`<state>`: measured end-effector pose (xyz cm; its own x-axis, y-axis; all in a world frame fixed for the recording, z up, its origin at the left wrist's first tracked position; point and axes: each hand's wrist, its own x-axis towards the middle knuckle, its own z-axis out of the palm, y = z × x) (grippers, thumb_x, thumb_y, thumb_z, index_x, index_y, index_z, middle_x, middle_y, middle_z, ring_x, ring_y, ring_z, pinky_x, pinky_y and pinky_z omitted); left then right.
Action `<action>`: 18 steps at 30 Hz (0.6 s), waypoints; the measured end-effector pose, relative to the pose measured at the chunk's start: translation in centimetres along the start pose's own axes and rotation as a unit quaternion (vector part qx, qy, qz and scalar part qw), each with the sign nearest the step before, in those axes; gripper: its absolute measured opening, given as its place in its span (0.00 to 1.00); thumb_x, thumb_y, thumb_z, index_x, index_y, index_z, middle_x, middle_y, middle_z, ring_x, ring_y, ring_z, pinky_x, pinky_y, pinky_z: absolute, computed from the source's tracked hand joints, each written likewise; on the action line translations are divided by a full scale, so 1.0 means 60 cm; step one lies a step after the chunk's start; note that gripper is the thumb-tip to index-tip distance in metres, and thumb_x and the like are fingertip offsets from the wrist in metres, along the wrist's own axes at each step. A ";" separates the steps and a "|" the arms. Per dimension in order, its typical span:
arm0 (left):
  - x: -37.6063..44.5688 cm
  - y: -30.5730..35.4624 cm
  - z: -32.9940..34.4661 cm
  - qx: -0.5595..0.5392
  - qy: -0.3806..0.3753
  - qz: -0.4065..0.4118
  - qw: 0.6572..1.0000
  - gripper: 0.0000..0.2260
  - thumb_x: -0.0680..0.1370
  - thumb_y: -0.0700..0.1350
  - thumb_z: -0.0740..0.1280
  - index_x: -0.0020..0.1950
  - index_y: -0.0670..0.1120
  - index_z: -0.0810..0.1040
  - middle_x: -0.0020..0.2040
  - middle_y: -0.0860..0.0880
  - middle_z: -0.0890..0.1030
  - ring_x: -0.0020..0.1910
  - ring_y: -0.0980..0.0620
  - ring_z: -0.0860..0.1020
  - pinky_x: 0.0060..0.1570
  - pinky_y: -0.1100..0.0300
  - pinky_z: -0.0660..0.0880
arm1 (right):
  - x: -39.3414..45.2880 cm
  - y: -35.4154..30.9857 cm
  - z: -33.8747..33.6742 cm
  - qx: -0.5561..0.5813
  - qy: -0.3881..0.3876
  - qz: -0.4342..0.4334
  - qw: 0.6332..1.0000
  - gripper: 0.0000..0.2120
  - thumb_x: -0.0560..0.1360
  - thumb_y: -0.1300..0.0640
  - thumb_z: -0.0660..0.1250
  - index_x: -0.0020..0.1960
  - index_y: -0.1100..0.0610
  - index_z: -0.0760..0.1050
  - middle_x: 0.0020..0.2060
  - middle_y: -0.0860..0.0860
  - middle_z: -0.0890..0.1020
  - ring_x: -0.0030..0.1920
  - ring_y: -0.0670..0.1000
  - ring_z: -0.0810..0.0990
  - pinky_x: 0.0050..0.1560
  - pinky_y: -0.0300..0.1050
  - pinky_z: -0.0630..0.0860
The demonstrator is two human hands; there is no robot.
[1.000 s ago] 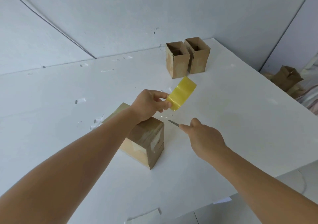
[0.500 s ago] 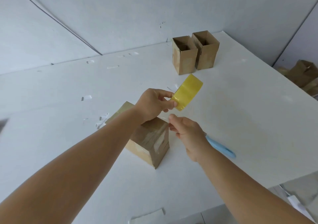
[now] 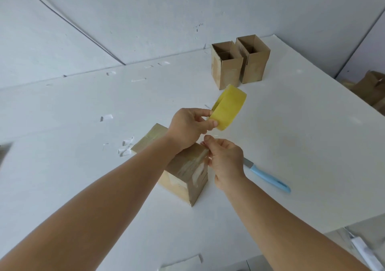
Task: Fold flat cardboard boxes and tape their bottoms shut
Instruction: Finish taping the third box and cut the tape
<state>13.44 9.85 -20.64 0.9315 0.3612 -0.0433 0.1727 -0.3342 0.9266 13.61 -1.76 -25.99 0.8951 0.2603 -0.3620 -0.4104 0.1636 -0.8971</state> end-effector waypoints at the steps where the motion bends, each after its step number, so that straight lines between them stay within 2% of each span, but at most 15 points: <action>1: 0.001 0.002 -0.001 -0.025 0.018 0.005 1.000 0.05 0.73 0.47 0.74 0.48 0.53 0.84 0.31 0.56 0.80 0.31 0.60 0.76 0.38 0.68 0.73 | 0.000 0.003 0.000 -0.006 0.008 -0.003 1.000 0.09 0.72 0.54 0.73 0.35 0.56 0.78 0.29 0.50 0.83 0.29 0.48 0.80 0.34 0.45 0.76; 4: 0.007 0.008 -0.008 -0.093 0.067 0.018 0.993 0.04 0.74 0.46 0.73 0.47 0.55 0.83 0.32 0.55 0.81 0.32 0.57 0.77 0.42 0.64 0.76 | 0.002 0.009 0.000 -0.015 0.018 -0.007 1.000 0.09 0.72 0.52 0.73 0.36 0.55 0.78 0.29 0.49 0.83 0.28 0.46 0.80 0.32 0.42 0.74; 7: 0.004 0.008 -0.015 -0.126 0.074 0.030 0.989 0.05 0.75 0.44 0.72 0.50 0.52 0.83 0.33 0.53 0.81 0.34 0.56 0.77 0.48 0.58 0.78 | 0.006 0.007 -0.002 -0.018 0.011 -0.007 1.000 0.09 0.71 0.51 0.73 0.35 0.54 0.78 0.30 0.50 0.83 0.29 0.47 0.80 0.33 0.42 0.75; 10: -0.006 0.012 -0.024 -0.134 0.087 0.047 0.986 0.06 0.75 0.43 0.72 0.52 0.49 0.83 0.35 0.51 0.81 0.35 0.55 0.78 0.50 0.55 0.78 | 0.008 0.005 0.000 -0.028 -0.006 0.004 1.000 0.09 0.69 0.51 0.74 0.35 0.55 0.78 0.29 0.50 0.83 0.31 0.49 0.80 0.36 0.43 0.76; 12: -0.017 0.015 -0.036 -0.133 0.097 0.061 0.984 0.07 0.75 0.42 0.72 0.53 0.48 0.83 0.35 0.50 0.81 0.35 0.54 0.78 0.48 0.55 0.78 | 0.010 0.002 0.000 -0.044 -0.012 0.006 0.999 0.10 0.69 0.51 0.74 0.36 0.55 0.78 0.29 0.50 0.82 0.31 0.49 0.81 0.37 0.42 0.77; 15: -0.040 0.010 -0.058 -0.137 0.107 0.073 0.982 0.08 0.75 0.42 0.72 0.53 0.47 0.83 0.34 0.50 0.81 0.34 0.54 0.77 0.43 0.60 0.77 | 0.014 -0.005 -0.003 -0.062 -0.021 0.008 0.998 0.10 0.69 0.53 0.74 0.35 0.57 0.77 0.30 0.51 0.83 0.32 0.50 0.81 0.36 0.43 0.80; 18: -0.062 -0.001 -0.066 -0.178 0.135 0.054 0.973 0.07 0.75 0.43 0.71 0.52 0.48 0.84 0.34 0.50 0.81 0.34 0.53 0.78 0.42 0.63 0.77 | 0.017 -0.011 -0.007 -0.060 -0.045 0.041 0.996 0.10 0.69 0.55 0.73 0.35 0.58 0.75 0.34 0.55 0.82 0.35 0.52 0.79 0.44 0.49 0.81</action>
<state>8.71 11.99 -19.06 0.8116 0.5724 0.1173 -0.0893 -0.0769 0.9930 14.90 -1.99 -25.87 0.8375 0.3540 -0.4164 -0.4534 0.0246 -0.8910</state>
